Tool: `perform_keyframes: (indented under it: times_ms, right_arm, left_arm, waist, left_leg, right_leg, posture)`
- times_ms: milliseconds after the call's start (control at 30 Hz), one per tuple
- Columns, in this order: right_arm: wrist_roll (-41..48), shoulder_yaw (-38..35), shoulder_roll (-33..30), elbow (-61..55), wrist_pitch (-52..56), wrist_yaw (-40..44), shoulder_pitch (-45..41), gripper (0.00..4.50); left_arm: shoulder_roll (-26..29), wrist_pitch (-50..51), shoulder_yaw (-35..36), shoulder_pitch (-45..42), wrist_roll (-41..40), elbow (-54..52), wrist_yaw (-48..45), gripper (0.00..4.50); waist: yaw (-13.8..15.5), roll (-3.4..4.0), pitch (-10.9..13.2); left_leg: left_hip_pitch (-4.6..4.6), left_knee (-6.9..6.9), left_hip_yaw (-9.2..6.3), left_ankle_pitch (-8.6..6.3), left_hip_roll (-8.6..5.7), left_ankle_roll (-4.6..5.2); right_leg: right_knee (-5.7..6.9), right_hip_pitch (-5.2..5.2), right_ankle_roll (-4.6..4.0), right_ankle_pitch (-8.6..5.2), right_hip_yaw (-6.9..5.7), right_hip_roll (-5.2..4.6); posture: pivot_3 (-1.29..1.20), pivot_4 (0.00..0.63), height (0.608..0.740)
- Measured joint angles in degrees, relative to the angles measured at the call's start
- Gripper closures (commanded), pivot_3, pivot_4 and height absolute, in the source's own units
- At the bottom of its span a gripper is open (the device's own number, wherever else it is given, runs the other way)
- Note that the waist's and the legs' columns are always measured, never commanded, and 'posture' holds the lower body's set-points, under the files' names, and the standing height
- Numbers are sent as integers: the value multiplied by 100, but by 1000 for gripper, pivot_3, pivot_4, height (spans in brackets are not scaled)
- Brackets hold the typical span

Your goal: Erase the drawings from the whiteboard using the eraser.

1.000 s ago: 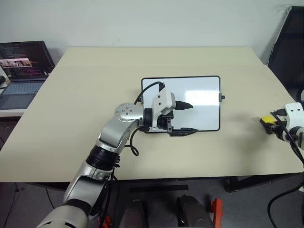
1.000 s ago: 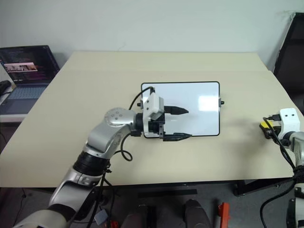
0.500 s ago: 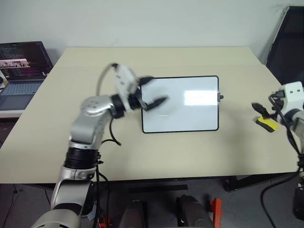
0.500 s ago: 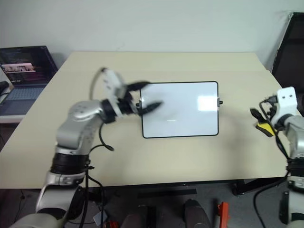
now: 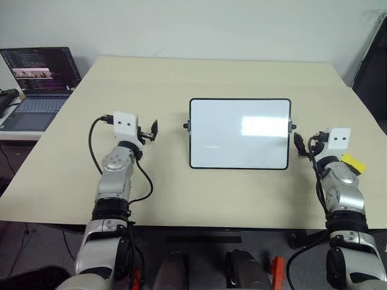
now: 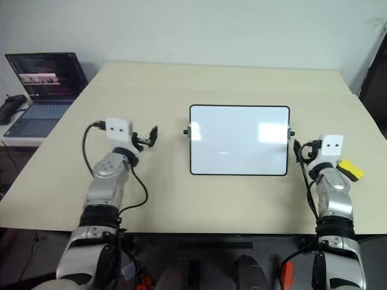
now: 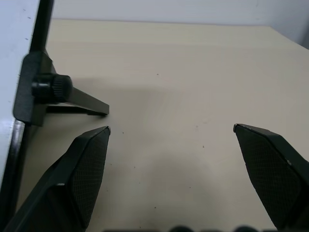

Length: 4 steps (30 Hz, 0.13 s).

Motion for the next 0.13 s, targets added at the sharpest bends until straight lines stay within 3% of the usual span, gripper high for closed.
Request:
perform_keyframes:
  times_ms: [133]
  right_arm:
    - [-67, 14, 9, 363, -258, -36, -130, 30]
  left_arm:
    - [-113, -296, -98, -1, 54, 284, 100, 0]
  waist:
    - [-35, 0, 0]
  left_leg:
    - [2, -2, 1, 0, 2, 0]
  right_leg:
    - [0, 0, 0, 0, 2, 2]
  posture:
    - [0, 150, 740]
